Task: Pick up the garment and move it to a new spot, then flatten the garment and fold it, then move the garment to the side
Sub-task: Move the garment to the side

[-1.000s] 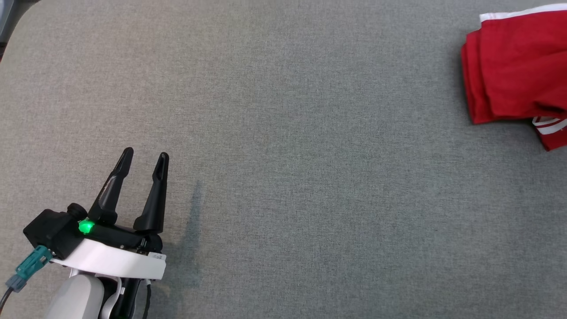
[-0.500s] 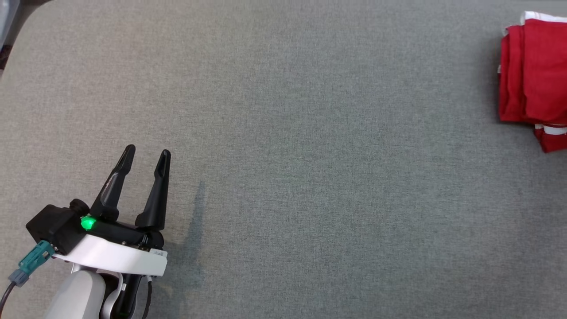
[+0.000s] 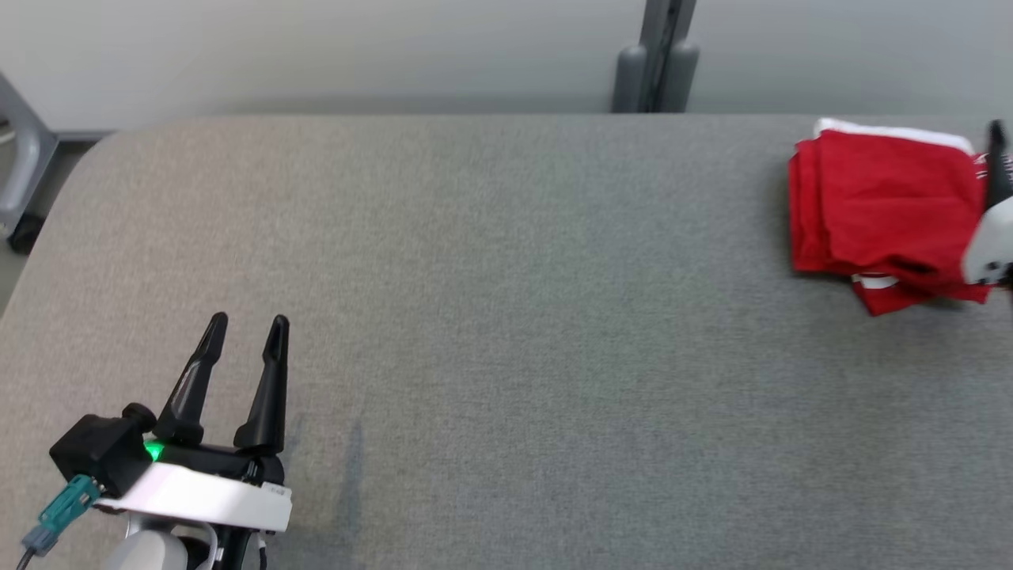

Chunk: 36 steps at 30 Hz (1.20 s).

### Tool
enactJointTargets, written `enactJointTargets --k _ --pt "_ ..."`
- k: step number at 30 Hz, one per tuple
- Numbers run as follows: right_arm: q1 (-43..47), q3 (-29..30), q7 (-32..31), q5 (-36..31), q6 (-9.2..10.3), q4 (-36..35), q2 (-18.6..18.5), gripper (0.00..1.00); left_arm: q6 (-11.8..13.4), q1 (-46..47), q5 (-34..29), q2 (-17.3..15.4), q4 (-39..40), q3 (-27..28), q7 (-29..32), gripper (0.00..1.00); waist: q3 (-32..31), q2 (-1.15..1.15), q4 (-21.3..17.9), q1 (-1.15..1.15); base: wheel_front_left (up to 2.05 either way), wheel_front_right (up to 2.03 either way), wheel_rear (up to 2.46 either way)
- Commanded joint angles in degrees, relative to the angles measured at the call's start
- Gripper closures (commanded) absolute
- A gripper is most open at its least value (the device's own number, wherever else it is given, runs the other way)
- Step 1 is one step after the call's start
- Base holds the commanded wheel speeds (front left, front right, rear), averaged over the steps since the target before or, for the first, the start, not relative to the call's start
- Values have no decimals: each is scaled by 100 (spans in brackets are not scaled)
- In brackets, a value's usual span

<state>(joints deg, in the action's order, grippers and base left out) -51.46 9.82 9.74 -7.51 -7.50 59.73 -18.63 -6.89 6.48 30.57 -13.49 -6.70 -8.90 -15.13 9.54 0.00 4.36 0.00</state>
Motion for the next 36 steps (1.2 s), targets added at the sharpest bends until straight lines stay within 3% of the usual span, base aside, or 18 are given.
enactJointTargets --k 1,7,10,17,19,26,36 --pt "203 -15 130 0 1 -111 149 0 41 -83 -51 1 -8 66 1 0 -370 0 -246 0 0 0 0" --pt "1004 -159 410 547 1 -1148 798 0 192 -367 -108 26 117 289 1 0 -744 0 -464 0 0 0 0" --pt "1837 -498 449 978 1 -2162 1006 0 262 -532 -107 31 196 401 2 0 -878 0 -525 0 0 0 0" --pt "3718 -869 494 1371 0 -4302 1129 0 402 -818 -78 139 220 502 2 0 -1000 0 -571 0 0 0 0" --pt "4057 -921 516 1493 2 -4636 1177 0 449 -876 -160 185 172 562 1 0 -998 0 -579 0 0 0 0" --pt "4781 -810 553 1976 1 -5068 1387 0 390 -937 -508 445 -34 888 1 0 -1004 0 -522 0 0 0 0" --pt "5038 -964 557 1852 1 -5304 1436 0 87 -985 -1114 773 -237 1114 1 0 -1018 0 -450 0 0 0 0"
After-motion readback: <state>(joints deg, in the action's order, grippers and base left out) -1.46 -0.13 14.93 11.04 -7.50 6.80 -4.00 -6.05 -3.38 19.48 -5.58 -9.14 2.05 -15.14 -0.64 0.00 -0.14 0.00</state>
